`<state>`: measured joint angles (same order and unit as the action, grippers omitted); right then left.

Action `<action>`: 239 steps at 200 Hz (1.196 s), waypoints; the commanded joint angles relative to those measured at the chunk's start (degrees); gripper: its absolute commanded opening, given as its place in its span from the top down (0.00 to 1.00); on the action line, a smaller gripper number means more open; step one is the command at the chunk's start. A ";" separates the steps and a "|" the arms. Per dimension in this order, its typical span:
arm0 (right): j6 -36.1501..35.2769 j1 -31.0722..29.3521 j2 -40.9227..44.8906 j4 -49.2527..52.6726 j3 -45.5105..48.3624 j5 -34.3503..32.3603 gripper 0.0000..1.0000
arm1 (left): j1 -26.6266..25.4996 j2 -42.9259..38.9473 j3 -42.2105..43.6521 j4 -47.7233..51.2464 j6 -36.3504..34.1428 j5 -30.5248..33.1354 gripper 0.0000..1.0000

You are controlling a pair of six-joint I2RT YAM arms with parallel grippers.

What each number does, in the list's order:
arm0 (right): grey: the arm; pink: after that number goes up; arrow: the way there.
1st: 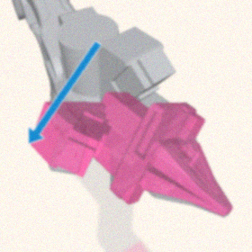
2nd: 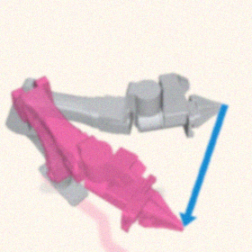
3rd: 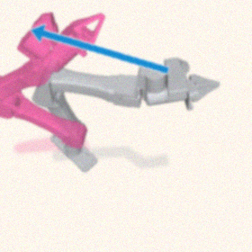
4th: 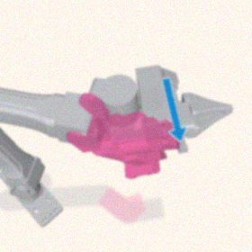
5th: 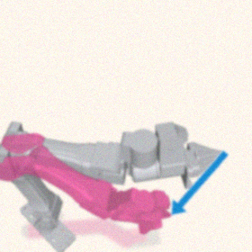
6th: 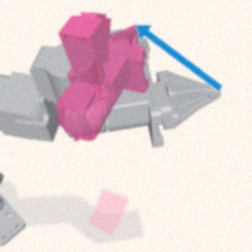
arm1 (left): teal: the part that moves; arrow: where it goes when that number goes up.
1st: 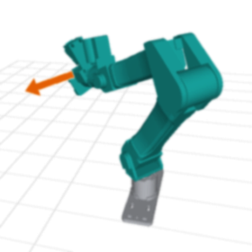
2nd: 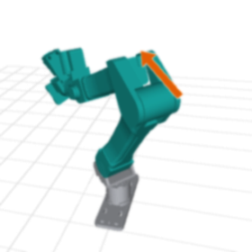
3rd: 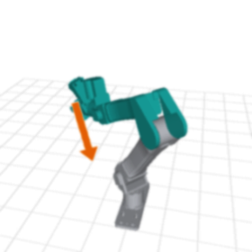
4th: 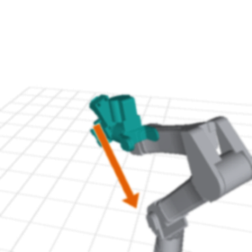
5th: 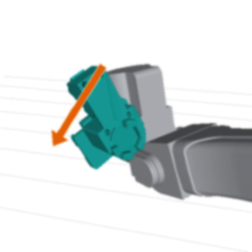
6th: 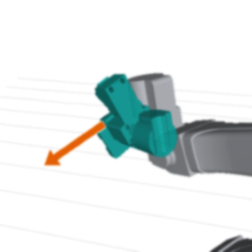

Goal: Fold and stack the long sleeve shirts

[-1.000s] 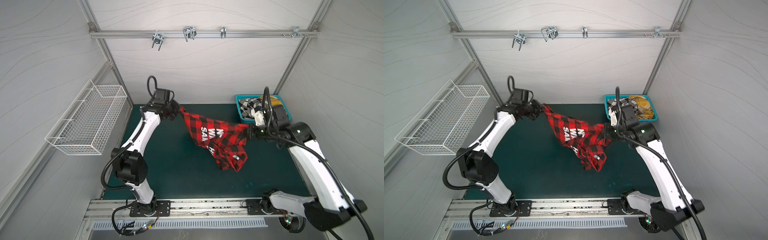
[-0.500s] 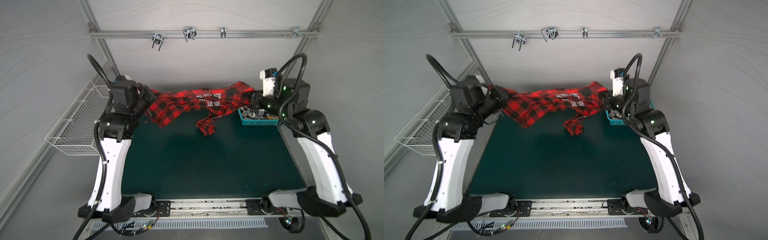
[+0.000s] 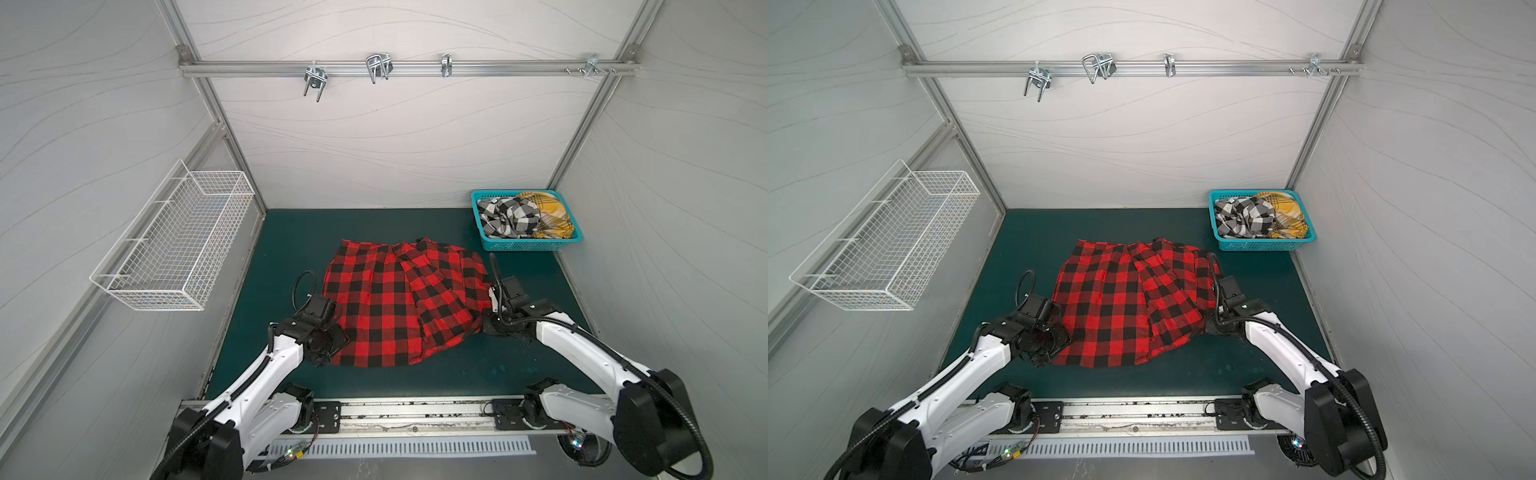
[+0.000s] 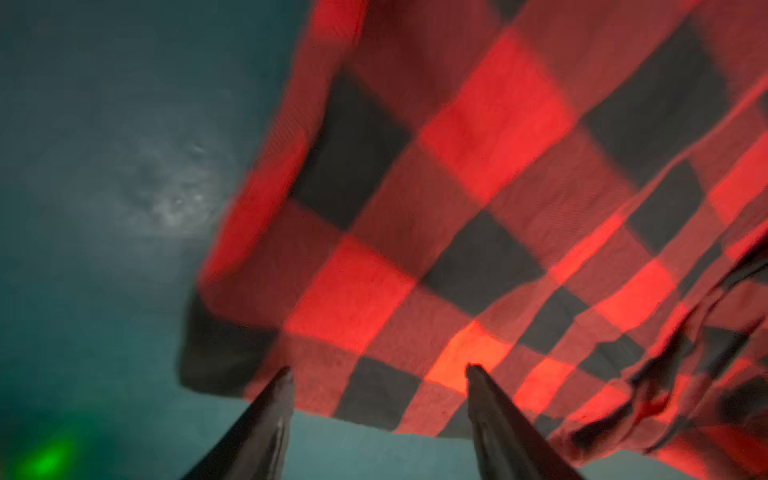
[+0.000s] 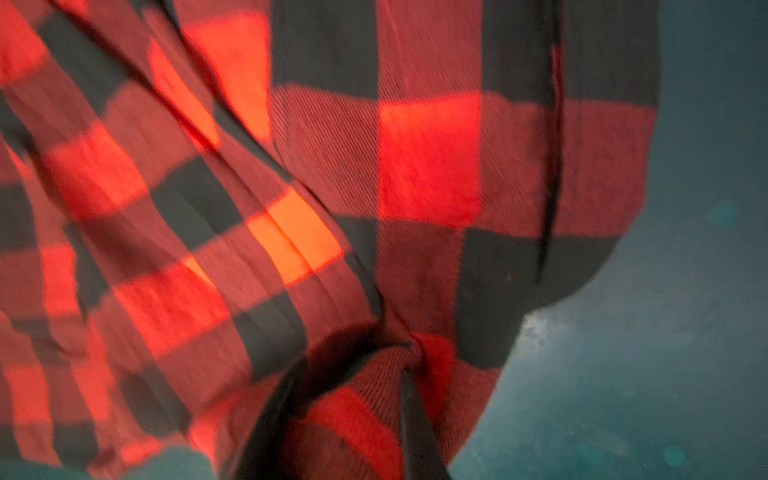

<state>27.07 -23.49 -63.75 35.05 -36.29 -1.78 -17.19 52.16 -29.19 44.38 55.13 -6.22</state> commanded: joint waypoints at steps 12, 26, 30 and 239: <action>1.59 0.32 1.41 3.43 -4.74 -1.91 1.00 | 0.51 -6.22 -3.02 9.33 4.05 4.34 0.04; 1.42 0.30 1.51 4.69 -5.64 -1.56 1.00 | 1.16 -5.94 -2.51 9.00 4.55 3.75 0.15; 1.48 0.28 1.56 4.80 -5.70 -1.38 1.00 | 1.34 -5.40 -2.39 8.89 4.67 3.53 0.17; 2.96 1.02 -3.33 6.46 -8.79 2.55 1.00 | 2.77 13.68 -10.09 3.16 0.70 6.49 1.00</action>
<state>29.17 -23.22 -64.79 41.98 -43.42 0.23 -15.49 64.36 -30.74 49.08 58.98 -3.53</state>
